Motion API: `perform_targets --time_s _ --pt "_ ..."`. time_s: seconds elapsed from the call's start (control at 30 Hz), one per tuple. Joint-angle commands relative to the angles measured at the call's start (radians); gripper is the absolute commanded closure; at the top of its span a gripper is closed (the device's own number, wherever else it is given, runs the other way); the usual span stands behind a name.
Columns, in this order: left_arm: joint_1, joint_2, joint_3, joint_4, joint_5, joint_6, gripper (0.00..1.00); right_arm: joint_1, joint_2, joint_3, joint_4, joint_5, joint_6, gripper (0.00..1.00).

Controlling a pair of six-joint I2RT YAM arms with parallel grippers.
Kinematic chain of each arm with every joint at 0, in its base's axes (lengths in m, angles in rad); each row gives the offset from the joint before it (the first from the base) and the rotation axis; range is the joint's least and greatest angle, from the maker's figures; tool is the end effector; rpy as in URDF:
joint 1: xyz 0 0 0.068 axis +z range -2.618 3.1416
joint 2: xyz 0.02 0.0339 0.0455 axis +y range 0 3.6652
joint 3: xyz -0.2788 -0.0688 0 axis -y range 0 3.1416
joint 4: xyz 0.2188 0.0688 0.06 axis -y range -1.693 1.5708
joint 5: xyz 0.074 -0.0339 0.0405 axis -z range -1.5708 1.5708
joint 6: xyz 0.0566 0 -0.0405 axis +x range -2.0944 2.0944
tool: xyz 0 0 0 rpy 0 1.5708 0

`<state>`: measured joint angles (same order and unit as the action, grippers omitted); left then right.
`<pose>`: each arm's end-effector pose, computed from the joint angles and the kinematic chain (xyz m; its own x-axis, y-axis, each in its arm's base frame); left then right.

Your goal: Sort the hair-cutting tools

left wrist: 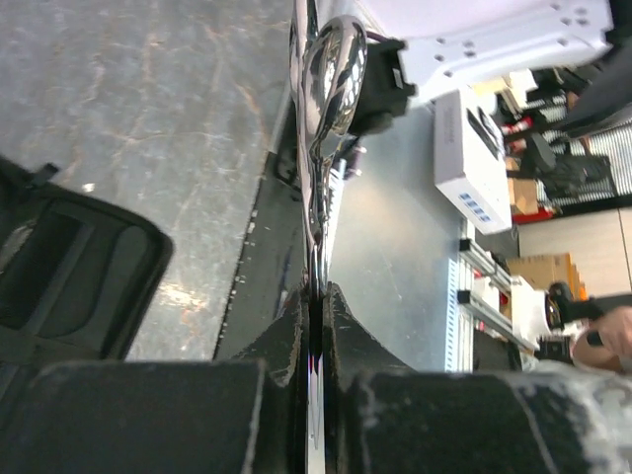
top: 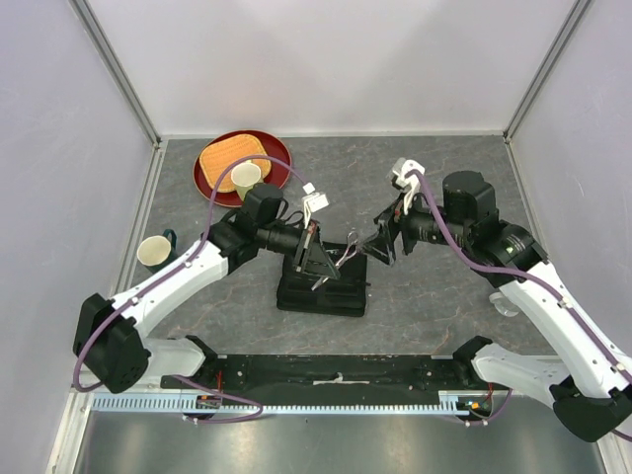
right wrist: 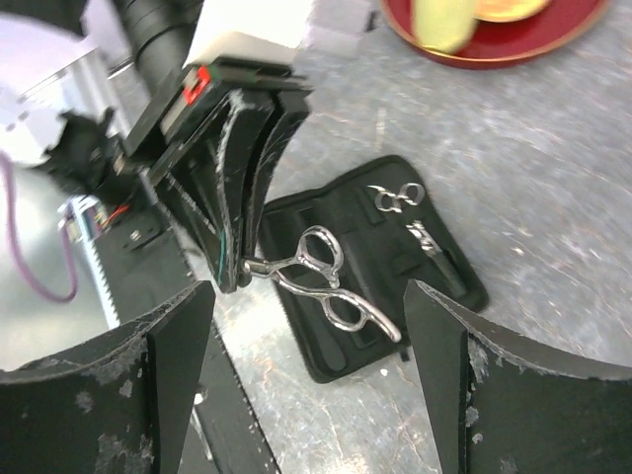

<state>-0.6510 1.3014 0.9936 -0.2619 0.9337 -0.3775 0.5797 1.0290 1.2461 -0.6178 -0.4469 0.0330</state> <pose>0.1818 -0.1957 0.3151 -0.7302 0.2806 -0.6230 0.6775 0.1791 -0.7134 0.1473 0.1257 0.4093 -0.3534 -0.1959 -0.9147 -0.8157 0.5432 0.1989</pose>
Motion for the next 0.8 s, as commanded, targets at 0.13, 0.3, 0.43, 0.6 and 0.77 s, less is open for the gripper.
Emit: perform_targets --time_s 0.13,0.3,0.43,0.6,0.77 --pt "0.002 -0.105 0.013 -0.065 0.209 0.13 0.98 0.0 0.065 -0.027 -0.008 -0.318 -0.099 0.2" --pt "0.002 -0.103 0.034 -0.134 0.203 0.186 0.98 0.0 0.114 -0.034 0.007 -0.38 -0.073 0.4" --pt "0.002 -0.108 0.051 -0.224 0.168 0.245 0.98 0.002 0.123 -0.065 0.033 -0.446 -0.051 0.47" --pt "0.002 -0.116 0.046 -0.241 0.149 0.259 0.98 0.0 0.126 -0.1 0.053 -0.489 -0.036 0.56" --pt "0.002 -0.111 0.048 -0.241 0.142 0.262 0.98 0.0 0.129 -0.111 0.076 -0.489 0.018 0.98"
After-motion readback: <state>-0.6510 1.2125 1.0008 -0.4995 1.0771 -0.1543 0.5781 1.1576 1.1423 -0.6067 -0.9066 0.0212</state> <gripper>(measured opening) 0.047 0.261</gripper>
